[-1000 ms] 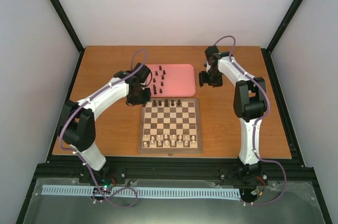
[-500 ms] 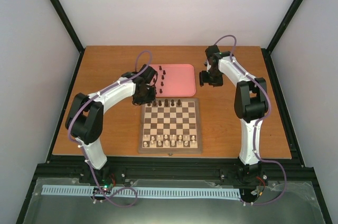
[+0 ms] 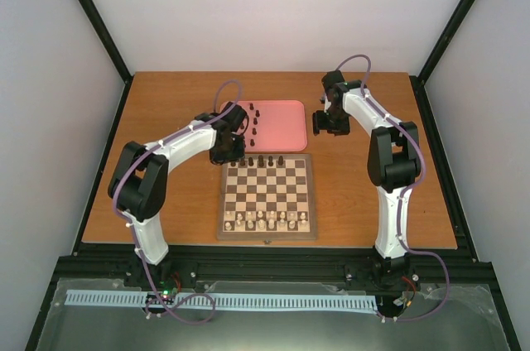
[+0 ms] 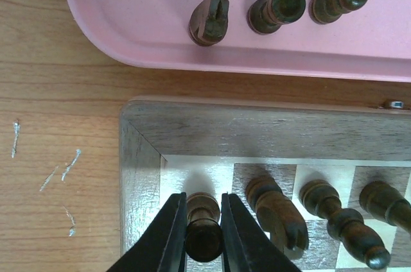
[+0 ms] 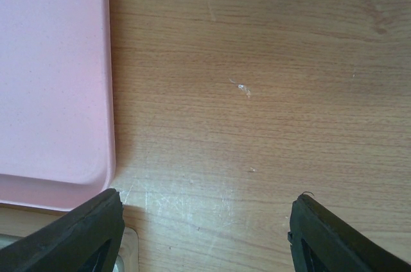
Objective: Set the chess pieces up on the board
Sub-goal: Place the chess piece on the chessboard.
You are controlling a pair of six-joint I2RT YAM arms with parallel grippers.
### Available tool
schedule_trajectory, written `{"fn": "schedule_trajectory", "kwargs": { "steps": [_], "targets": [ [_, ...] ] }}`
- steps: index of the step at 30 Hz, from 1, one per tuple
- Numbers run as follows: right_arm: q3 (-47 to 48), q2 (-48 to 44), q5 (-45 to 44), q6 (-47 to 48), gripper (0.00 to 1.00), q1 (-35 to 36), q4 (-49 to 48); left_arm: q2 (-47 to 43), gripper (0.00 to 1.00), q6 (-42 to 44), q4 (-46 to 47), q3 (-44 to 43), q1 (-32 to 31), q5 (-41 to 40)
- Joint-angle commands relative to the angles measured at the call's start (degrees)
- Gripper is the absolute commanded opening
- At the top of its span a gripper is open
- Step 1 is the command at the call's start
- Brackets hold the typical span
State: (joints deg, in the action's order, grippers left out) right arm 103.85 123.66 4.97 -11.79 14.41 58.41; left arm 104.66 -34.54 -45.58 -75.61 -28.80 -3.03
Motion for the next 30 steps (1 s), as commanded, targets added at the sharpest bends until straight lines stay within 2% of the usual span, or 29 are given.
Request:
{"fn": "schedule_trajectory", "kwargs": {
  "steps": [1,11,20,26,30],
  "targets": [
    [-0.06,-0.8,-0.17,0.27,0.71,-0.27,-0.16,1.23,0.08,0.44,1.0,-1.99,-0.38,-0.97],
    [-0.01,-0.61,-0.15,0.28,0.71,-0.27,-0.23,1.38,0.25,1.52,0.59,-2.42,-0.38,-1.73],
    [0.11,-0.7,0.02,0.28,0.71,-0.29,-0.11,-0.2,0.3,2.22,-1.94,-4.27,-0.38,-2.96],
    [0.31,-0.87,-0.05,0.28,0.71,-0.31,-0.14,-2.43,0.39,3.34,-5.23,-8.92,-0.31,-4.26],
    [0.51,-0.65,0.25,0.28,0.71,-0.3,0.03,-0.28,0.44,4.47,-6.29,-14.16,0.5,-4.56]
  ]
}}
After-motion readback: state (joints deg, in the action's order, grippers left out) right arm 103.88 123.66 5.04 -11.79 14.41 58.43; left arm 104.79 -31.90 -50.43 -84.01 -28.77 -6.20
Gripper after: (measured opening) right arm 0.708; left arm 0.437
